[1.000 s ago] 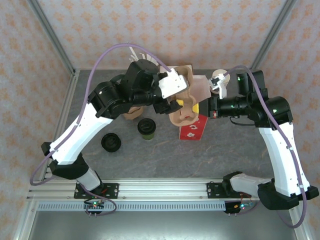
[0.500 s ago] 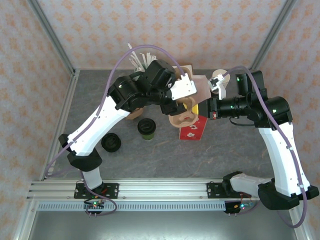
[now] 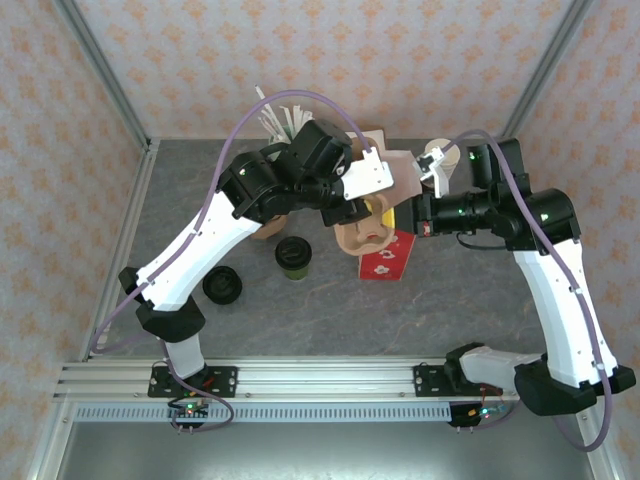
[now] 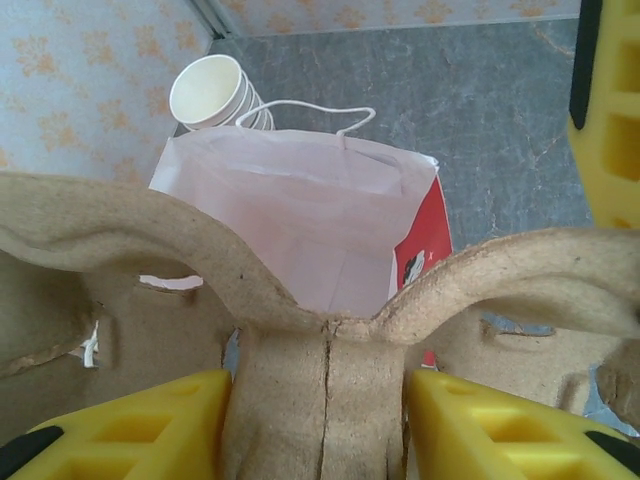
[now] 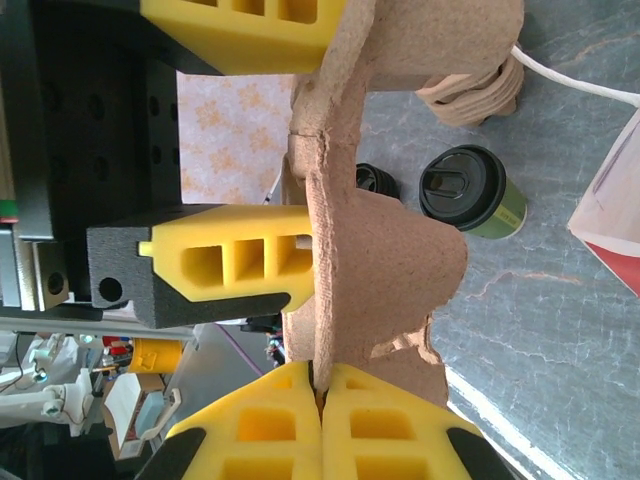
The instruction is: Pack the takeout coffee
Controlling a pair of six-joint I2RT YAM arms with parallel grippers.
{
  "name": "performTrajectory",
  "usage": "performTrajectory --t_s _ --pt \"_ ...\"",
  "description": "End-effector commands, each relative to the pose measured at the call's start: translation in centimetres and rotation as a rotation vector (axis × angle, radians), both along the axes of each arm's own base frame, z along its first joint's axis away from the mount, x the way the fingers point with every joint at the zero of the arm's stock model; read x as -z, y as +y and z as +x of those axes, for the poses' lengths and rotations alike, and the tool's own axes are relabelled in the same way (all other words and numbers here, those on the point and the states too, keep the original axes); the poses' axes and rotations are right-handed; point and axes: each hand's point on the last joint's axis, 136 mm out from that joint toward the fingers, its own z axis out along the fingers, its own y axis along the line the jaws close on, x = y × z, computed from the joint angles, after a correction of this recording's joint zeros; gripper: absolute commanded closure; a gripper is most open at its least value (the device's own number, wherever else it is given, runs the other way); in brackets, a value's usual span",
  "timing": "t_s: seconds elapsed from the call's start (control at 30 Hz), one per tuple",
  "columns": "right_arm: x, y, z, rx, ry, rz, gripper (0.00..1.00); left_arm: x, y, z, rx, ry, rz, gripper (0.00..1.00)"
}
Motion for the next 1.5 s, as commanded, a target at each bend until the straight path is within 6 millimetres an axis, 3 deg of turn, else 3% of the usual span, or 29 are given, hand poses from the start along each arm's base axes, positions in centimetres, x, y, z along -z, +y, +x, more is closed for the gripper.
performTrajectory --t_s 0.0,0.33,0.47,0.6,0.7,0.87,0.93,0.97,1.07,1.47 --pt "-0.8 0.3 -0.2 -0.022 -0.033 0.008 1.00 -1.1 0.0 -0.1 -0.007 -0.016 -0.021 0.53" --pt "-0.9 -0.3 0.0 0.012 -0.067 -0.016 1.00 -1.4 -0.3 -0.2 -0.006 -0.011 -0.042 0.59" --pt "-0.4 -1.5 1.3 0.104 -0.085 -0.079 0.76 -1.8 -0.5 0.1 -0.013 -0.017 -0.061 0.61" --pt "1.1 -7.2 3.6 0.429 -0.162 -0.297 0.71 -2.0 -0.9 0.4 -0.019 -0.016 -0.079 0.61" --pt "2.7 -11.2 4.2 0.617 -0.164 -0.434 0.68 -2.0 -1.3 0.8 -0.025 -0.010 -0.088 0.62" --pt "3.3 -14.4 4.7 0.799 -0.148 -0.479 0.65 -2.0 -2.3 1.4 -0.022 -0.002 -0.109 0.64" --pt "3.0 -14.3 4.9 0.810 -0.169 -0.433 0.62 -2.4 -2.6 1.6 -0.020 -0.007 -0.122 0.65" --pt "3.1 -14.3 5.0 0.815 -0.165 -0.422 0.62 -1.5 -3.1 2.2 -0.024 0.004 -0.113 0.65" --pt "4.1 -13.7 5.8 0.803 -0.115 -0.402 0.62 -1.5 -3.9 3.1 -0.031 0.008 -0.141 0.66" --pt "8.1 -10.6 11.6 0.782 0.054 -0.221 0.61 -0.8 -6.2 6.6 -0.049 0.045 -0.233 0.66"
